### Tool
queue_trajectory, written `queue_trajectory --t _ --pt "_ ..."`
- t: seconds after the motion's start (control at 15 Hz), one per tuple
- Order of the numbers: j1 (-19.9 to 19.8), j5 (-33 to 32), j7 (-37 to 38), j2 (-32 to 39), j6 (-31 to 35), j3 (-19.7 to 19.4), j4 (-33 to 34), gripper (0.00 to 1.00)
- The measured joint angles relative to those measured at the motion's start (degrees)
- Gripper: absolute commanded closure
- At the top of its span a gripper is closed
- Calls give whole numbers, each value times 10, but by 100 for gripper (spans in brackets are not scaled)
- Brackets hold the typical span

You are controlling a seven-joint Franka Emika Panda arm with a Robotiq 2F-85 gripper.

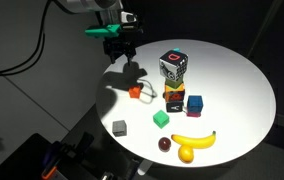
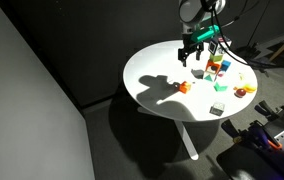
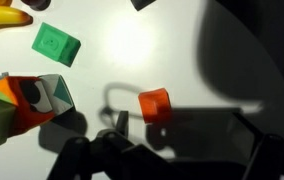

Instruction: Put the orange block on the table

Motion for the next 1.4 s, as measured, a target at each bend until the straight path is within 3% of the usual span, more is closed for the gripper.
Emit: queue_trajectory --t 0.33,0.8,1.4 --pt "0 15 3 -57 -38 3 -51 0" --pt "-1 16 27 -156 -40 3 -136 0" --pt "-6 16 40 -252 8 4 -218 0"
